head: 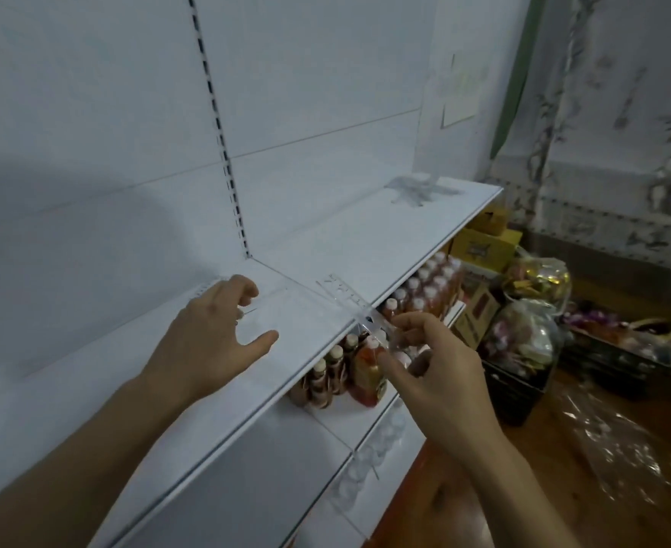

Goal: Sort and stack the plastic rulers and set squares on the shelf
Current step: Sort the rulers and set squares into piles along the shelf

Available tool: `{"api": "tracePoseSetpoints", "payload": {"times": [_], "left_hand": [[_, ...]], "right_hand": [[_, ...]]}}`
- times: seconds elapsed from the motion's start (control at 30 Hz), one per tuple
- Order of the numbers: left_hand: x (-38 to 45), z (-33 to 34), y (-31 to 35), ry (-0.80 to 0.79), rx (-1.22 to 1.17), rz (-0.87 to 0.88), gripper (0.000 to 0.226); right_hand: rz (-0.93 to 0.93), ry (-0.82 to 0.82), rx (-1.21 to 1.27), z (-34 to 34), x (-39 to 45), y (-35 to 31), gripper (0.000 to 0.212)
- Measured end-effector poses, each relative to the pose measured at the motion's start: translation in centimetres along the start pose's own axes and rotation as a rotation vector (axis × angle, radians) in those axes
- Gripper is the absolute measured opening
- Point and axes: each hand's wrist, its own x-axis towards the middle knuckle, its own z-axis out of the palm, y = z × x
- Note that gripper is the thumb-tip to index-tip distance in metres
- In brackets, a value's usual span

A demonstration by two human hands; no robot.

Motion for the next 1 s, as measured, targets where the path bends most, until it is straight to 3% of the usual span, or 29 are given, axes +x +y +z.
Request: {"api": "tracePoseSetpoints", "payload": {"times": [0.33, 0.53, 0.77, 1.0], "left_hand": [[9.2, 2.5, -8.8, -0.047, 0.1, -0.213, 0.047], [10.7, 3.0, -11.3, -0.059, 0.152, -0.292, 0.046], [14.6, 5.1, -8.3, -0.001, 0.122, -0.26, 0.038], [23.5, 12.7, -1.9, -0.044, 0.127, -0.164, 0.043]], "right_hand": [[-0.081, -0.182, -0.045, 4.9, 14.4, 1.0, 0.04], [-0.09, -0.282, -0.026, 8.5, 19.3, 2.5, 0.04], [-0.139, -0.308, -0.001, 10.2, 25.0, 3.9, 0.039], [-0.194, -0.229, -0.039, 5.5, 32.1, 9.7, 0.037]]}}
